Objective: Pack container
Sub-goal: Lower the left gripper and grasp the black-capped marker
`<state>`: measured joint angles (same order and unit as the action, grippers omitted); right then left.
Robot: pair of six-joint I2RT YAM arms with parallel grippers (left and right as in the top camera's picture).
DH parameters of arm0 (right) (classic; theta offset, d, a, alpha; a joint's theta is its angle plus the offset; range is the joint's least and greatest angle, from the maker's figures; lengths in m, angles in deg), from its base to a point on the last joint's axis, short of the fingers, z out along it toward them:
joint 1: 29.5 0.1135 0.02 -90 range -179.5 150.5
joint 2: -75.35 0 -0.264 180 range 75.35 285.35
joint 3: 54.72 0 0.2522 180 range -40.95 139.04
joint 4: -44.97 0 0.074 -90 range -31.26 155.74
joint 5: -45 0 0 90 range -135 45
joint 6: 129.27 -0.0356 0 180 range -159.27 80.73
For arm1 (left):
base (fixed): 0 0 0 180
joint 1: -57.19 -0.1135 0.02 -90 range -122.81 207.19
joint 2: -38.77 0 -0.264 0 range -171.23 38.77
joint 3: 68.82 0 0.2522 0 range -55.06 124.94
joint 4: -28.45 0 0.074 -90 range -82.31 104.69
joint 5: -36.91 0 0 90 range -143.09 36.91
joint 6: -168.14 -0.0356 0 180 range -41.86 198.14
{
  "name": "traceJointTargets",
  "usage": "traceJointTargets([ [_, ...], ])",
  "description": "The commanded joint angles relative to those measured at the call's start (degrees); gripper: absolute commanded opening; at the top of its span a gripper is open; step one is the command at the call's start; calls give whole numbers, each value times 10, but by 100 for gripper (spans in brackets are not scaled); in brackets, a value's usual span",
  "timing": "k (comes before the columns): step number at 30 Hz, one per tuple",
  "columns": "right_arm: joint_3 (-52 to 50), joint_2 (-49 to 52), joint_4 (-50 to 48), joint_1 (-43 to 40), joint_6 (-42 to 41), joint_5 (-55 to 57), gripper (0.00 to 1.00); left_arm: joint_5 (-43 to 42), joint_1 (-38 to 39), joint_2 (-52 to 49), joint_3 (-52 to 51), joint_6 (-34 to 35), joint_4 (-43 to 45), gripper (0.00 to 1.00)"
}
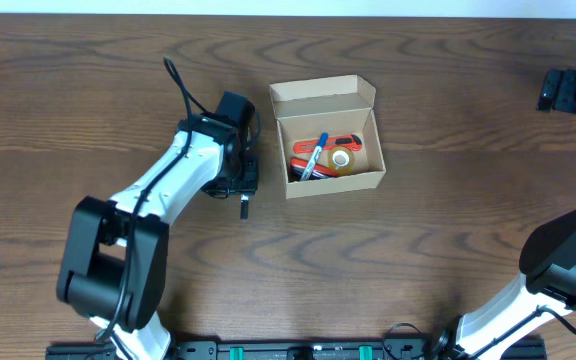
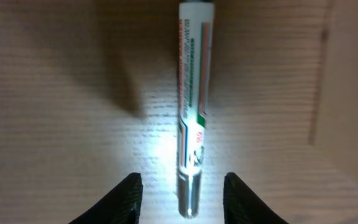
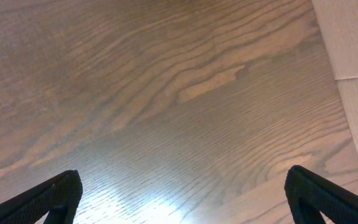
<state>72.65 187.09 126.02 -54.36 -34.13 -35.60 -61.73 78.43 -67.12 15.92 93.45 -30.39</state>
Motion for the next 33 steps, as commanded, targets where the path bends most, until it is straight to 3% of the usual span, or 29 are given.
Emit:
traceJointTargets([
  [1,-2,6,0,-2,-8,0,99,18,2,-31,2,-14,1,41],
  [30,-2,6,0,-2,-8,0,99,18,40,-73,3,-16,23,38],
  [33,-2,6,0,-2,-8,0,99,30,38,-73,3,-16,22,33],
])
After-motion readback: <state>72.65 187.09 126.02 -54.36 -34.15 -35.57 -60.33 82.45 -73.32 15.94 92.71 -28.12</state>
